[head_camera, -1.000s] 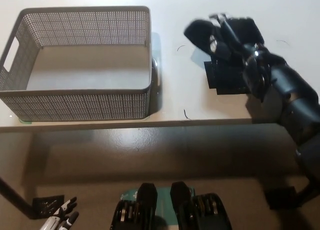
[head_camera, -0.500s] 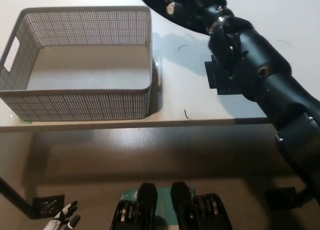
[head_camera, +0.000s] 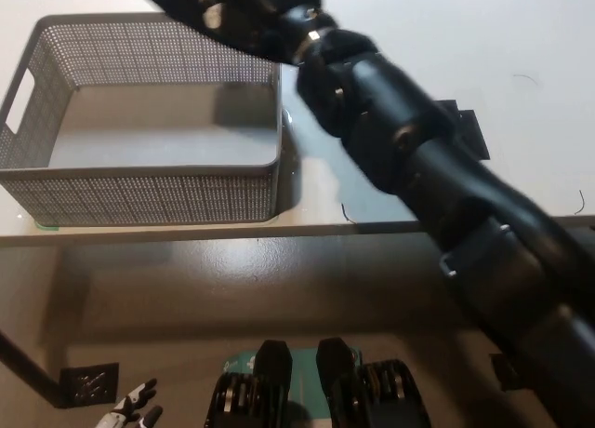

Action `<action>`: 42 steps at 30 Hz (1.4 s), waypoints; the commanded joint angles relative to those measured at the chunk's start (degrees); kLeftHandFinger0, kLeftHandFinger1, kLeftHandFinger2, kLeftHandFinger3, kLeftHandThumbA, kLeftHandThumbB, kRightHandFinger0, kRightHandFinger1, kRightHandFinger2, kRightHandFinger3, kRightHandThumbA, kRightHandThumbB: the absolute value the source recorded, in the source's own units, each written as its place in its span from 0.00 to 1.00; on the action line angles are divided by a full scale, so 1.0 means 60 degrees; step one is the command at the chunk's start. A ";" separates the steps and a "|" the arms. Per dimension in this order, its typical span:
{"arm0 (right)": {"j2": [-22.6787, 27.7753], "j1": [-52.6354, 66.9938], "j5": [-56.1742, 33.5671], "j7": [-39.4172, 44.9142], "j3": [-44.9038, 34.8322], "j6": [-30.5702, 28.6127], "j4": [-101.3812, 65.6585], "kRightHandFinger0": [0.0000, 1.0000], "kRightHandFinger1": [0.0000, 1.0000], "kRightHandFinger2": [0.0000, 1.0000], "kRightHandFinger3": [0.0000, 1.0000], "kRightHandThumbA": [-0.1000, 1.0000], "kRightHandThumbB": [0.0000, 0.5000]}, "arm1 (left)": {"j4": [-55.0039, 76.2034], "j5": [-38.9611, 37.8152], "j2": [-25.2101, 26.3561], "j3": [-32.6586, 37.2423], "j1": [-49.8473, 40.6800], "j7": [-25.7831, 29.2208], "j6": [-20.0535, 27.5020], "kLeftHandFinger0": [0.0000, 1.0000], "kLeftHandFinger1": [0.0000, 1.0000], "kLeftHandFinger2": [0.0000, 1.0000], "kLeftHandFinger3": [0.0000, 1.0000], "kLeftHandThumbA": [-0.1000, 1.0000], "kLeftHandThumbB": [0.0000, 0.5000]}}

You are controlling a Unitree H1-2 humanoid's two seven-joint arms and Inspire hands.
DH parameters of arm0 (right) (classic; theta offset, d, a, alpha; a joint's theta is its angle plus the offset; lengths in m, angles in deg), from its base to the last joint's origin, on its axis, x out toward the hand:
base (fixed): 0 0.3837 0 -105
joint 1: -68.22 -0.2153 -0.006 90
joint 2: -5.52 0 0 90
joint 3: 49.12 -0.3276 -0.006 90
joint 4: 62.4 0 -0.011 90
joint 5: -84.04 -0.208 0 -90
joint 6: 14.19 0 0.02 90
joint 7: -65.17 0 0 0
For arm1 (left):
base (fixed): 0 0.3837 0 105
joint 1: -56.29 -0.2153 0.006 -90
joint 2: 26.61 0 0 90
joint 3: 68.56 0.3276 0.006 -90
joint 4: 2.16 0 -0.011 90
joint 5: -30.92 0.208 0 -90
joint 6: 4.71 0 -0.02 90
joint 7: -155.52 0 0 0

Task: Use the right hand to pick up the pencil case on the right hand side and put it into a grey container on the left side

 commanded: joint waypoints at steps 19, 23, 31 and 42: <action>-0.1043 -0.0544 -0.0332 0.0881 -0.0214 0.0356 0.0210 1.00 1.00 1.00 1.00 0.76 0.67 | 0.0624 0.0323 0.0252 0.0569 0.0309 -0.0530 -0.0918 1.00 1.00 1.00 1.00 1.00 0.63; -0.0844 -0.0334 -0.0505 0.1689 -0.0352 0.0658 -0.0067 1.00 1.00 1.00 1.00 1.00 0.97 | 0.0763 0.0470 0.0316 0.0668 0.0290 -0.0574 -0.1044 1.00 1.00 1.00 1.00 1.00 0.63; -0.0306 0.0251 -0.0780 0.2315 -0.0775 0.0723 -0.1086 1.00 1.00 1.00 1.00 1.00 1.00 | 0.0779 0.0675 0.0323 0.0772 0.0432 -0.0632 -0.1314 1.00 1.00 1.00 1.00 1.00 0.72; 0.0592 0.1593 -0.1699 0.3748 -0.1739 0.1032 -0.4630 1.00 1.00 1.00 1.00 1.00 0.99 | 0.0545 0.0411 0.0286 0.0668 0.0369 -0.0631 -0.0967 1.00 1.00 1.00 1.00 1.00 0.64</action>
